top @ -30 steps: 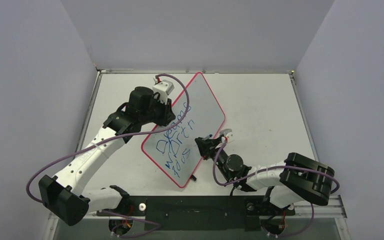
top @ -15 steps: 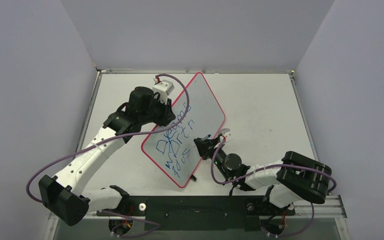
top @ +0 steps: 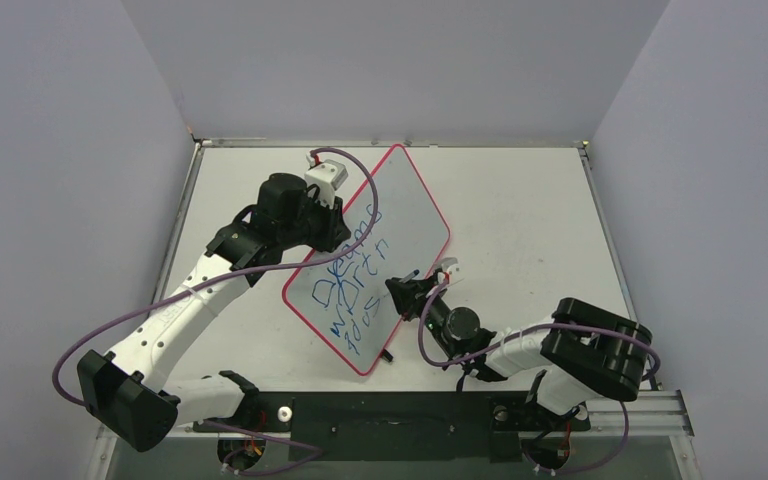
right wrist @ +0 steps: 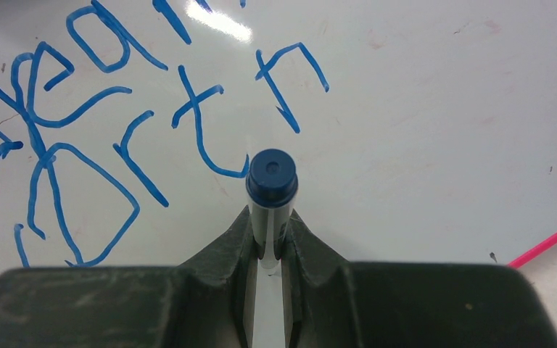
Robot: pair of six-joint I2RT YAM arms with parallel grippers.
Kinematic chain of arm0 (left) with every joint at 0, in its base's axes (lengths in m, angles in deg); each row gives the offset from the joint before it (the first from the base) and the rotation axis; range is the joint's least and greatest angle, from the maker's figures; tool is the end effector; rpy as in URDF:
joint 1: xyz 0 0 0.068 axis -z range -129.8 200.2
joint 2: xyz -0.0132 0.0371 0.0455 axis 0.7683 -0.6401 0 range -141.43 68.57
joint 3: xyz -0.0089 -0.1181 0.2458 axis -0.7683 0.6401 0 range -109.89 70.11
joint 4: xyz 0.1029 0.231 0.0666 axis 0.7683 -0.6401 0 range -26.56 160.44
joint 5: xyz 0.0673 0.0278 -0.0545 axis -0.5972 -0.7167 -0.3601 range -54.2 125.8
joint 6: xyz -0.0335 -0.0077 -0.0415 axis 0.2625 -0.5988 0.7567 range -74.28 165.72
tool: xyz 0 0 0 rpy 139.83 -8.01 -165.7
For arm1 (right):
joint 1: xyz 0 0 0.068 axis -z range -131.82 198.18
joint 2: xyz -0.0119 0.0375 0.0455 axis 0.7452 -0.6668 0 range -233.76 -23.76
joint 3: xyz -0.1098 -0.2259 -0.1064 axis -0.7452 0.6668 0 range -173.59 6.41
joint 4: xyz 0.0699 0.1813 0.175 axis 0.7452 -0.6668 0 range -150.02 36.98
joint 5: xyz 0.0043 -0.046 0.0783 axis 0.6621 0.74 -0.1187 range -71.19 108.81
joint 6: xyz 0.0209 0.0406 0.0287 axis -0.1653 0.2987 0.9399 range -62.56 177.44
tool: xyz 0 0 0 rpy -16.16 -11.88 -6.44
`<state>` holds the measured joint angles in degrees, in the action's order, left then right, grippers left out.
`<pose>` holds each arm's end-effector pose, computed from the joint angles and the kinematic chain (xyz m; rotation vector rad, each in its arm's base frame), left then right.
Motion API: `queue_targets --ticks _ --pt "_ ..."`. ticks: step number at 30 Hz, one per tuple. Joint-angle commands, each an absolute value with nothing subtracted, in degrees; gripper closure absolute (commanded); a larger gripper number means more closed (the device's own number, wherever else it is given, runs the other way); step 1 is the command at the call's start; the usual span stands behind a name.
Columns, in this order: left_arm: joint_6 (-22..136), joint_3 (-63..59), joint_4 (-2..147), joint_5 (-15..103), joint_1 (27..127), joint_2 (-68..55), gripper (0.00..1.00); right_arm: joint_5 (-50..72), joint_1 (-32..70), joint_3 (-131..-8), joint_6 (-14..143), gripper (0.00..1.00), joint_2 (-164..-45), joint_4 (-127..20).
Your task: Write a sentence on the whiteboard
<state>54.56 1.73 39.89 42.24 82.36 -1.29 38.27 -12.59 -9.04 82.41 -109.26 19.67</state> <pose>0.2252 -0.1463 0.3571 0.5056 2.1146 -0.5361 0.1309 0.2095 0.1717 -0.2152 1.5877 0.9251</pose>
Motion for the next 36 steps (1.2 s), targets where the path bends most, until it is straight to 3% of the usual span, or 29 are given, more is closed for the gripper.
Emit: queue_targets --ticks 1,36 --pt "48.97 1.19 45.7 37.47 82.08 0.3 1.0 38.16 -12.35 -9.42 84.15 1.0 -110.79 23.38" --pt "48.97 1.23 45.61 37.55 82.11 0.44 1.0 40.46 -10.34 -16.24 83.17 1.0 -110.91 16.89"
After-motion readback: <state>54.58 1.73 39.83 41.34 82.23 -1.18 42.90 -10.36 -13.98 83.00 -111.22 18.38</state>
